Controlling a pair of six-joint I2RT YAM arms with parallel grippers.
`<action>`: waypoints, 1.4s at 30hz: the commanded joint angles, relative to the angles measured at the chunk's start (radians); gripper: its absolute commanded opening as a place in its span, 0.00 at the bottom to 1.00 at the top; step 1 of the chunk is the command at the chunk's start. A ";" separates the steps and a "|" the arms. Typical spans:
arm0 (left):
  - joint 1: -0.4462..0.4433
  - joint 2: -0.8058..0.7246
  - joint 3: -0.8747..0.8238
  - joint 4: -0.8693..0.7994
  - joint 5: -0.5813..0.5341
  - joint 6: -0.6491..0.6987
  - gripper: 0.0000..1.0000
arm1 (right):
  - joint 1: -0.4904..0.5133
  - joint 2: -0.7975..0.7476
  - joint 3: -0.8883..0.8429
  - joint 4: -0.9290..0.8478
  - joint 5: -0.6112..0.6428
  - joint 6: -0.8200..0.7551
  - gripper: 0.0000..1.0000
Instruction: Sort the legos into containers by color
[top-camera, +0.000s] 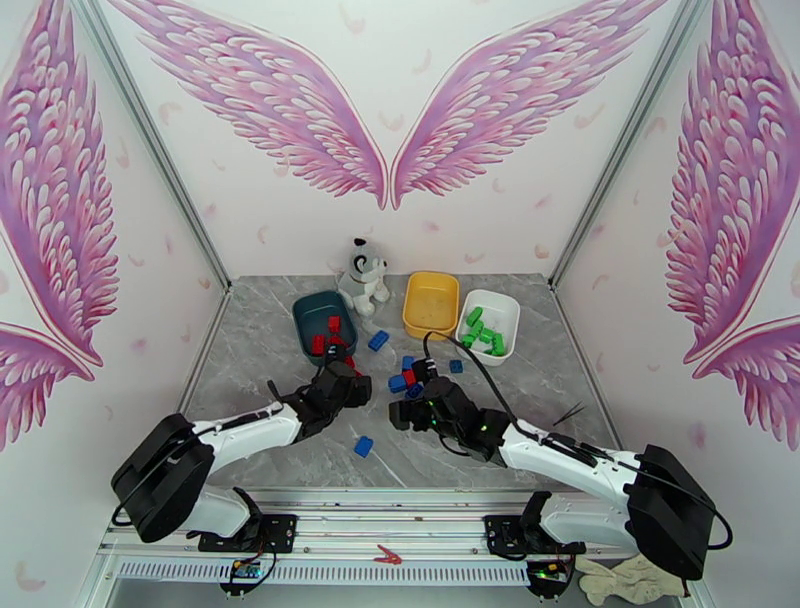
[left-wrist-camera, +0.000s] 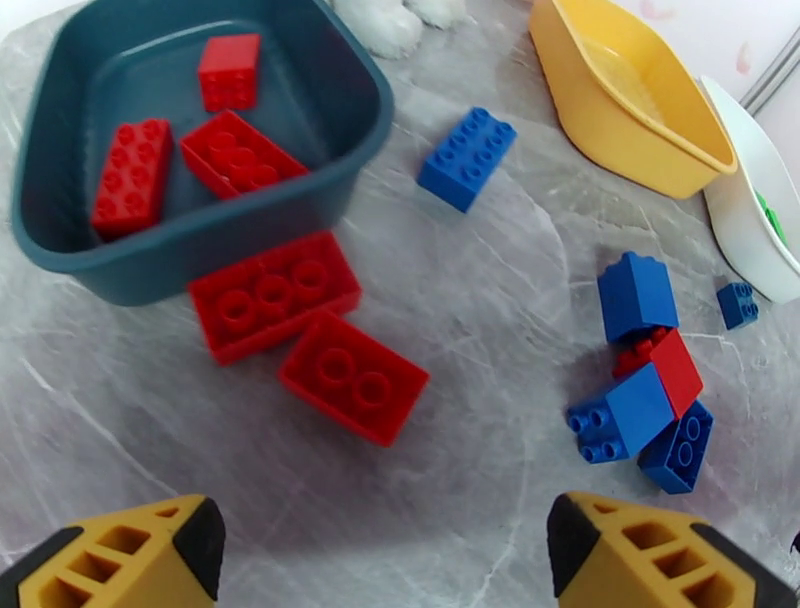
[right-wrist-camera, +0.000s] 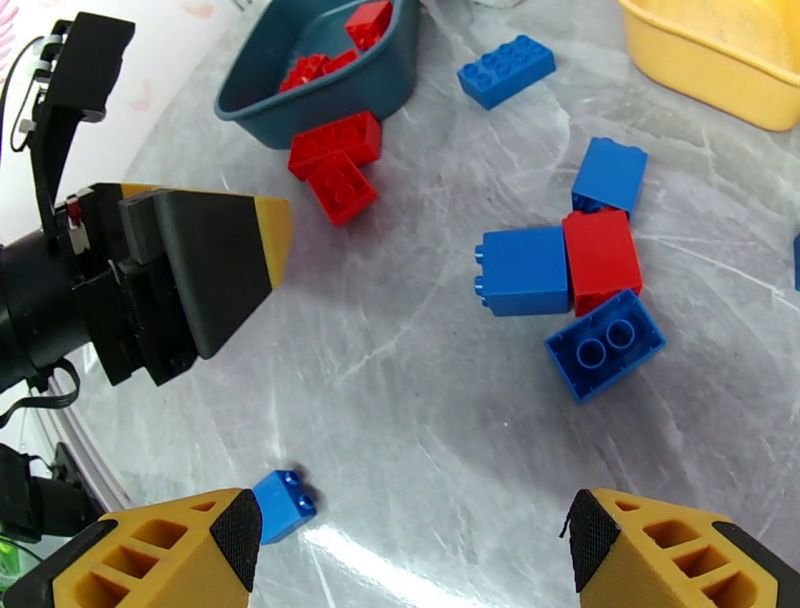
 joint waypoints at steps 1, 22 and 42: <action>-0.002 0.074 -0.003 0.094 0.027 -0.042 0.88 | 0.004 -0.017 -0.022 0.001 0.015 0.008 0.87; 0.110 0.415 0.248 0.101 0.066 -0.007 0.72 | 0.004 -0.086 -0.065 -0.013 0.036 0.028 0.87; 0.048 0.311 0.207 0.025 -0.049 0.050 0.35 | 0.004 -0.061 -0.072 0.016 0.027 0.035 0.87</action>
